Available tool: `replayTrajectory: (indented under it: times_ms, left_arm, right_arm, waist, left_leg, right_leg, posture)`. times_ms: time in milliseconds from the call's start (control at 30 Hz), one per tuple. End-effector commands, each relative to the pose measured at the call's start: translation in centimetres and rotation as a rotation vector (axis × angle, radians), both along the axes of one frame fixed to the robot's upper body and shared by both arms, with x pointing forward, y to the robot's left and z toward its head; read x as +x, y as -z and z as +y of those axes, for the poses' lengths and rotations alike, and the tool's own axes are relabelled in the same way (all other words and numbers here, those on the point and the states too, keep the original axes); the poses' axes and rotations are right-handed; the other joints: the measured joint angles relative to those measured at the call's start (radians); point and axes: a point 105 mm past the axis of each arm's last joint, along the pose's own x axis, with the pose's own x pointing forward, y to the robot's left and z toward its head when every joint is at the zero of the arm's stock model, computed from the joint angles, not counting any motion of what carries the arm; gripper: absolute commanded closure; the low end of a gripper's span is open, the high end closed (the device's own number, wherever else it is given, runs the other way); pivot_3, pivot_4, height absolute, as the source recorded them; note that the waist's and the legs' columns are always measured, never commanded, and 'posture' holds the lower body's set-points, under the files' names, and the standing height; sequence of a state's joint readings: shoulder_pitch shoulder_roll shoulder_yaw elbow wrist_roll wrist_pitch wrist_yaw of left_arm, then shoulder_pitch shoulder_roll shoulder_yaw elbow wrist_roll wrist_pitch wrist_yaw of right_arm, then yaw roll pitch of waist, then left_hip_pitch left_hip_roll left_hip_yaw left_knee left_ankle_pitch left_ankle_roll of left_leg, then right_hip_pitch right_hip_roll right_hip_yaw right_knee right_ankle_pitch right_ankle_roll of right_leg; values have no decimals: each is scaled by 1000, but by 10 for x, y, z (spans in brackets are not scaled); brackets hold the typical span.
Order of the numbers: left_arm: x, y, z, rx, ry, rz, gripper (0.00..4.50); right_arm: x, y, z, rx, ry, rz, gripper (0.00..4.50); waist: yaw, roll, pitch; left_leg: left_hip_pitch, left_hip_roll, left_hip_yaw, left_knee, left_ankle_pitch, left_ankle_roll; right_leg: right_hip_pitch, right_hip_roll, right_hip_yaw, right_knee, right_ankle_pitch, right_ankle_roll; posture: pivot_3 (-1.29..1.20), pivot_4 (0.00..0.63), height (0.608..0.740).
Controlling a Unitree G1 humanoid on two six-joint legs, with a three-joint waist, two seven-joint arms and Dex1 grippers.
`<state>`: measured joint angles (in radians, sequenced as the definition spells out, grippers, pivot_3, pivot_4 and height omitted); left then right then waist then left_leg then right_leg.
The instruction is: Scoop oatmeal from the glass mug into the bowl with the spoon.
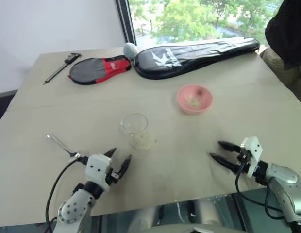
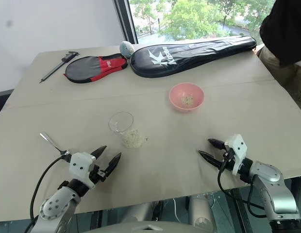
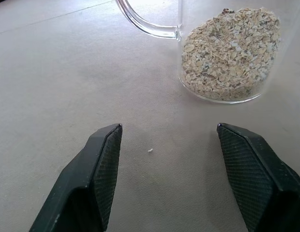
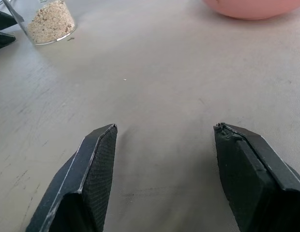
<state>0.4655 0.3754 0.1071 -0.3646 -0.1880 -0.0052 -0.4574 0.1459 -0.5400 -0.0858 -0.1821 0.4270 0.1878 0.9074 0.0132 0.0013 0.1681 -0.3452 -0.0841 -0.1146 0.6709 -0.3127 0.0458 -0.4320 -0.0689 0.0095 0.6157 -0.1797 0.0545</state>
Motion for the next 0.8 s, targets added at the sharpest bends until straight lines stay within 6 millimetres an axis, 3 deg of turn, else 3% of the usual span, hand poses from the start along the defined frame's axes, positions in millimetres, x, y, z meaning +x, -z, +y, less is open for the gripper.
replayTrajectory:
  times_ms: [33,667,800]
  left_arm:
    - [-7,10,2,6,-13,47,1292]
    - [-9,7,6,-17,-82,24,1292]
    - [-10,-7,12,-45,-118,-38,1292]
  right_arm:
    - [1,-10,2,-6,-21,-47,1292]
    - [6,-10,1,-14,-33,-50,1292]
    - [6,-15,9,-26,-80,-73,1292]
  waist:
    - [0,0,0]
    - [0,0,0]
    - [-1,0,0]
  left_leg:
    - [0,0,0,0,0,0]
    - [0,0,1,0,0,0]
    - [0,0,1,0,0,0]
  right_leg:
    - [0,0,0,0,0,0]
    - [0,0,0,0,0,0]
    - [0,0,0,0,0,0]
  posture:
    - [0,150,740]
    - [0,150,740]
    - [0,150,740]
